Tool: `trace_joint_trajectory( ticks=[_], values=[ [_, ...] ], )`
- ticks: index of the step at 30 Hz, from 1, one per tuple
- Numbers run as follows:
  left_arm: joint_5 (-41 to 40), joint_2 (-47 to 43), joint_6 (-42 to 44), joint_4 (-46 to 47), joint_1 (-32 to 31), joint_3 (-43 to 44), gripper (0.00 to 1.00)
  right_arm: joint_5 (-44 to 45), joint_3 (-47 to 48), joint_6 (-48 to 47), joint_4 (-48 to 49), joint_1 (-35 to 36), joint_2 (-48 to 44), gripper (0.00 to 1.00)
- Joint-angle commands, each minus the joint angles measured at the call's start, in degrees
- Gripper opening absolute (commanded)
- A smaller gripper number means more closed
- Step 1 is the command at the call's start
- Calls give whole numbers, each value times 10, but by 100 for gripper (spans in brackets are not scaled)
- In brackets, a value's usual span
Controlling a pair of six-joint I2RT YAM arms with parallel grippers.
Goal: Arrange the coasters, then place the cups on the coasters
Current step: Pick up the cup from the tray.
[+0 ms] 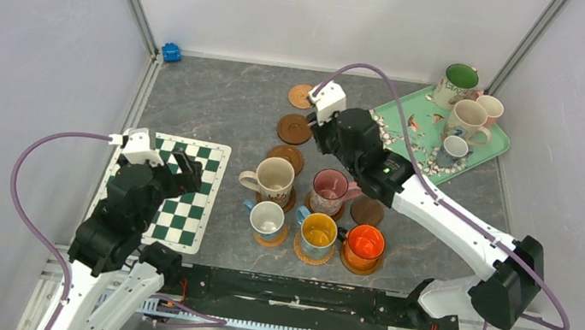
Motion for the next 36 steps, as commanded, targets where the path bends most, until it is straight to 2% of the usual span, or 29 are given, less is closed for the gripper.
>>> trace_joint_trajectory(
  ticks=[1,9,24,30,36],
  values=[
    [12,5,7,25,-2,2,100,110,15,85,-52,-40,-17,33],
    [24,29,8,27,-5,1,100,125,-3,172,-89,-120,-12,35],
    [31,52,9,27,-6,0,100,64,38,168,-104,-244,73,37],
    [42,65,12,29,-13,0,100,87,85,159,-112,-288,120,38],
    [46,65,14,30,-15,0,100,109,129,137,-106,-341,150,43]
  ],
)
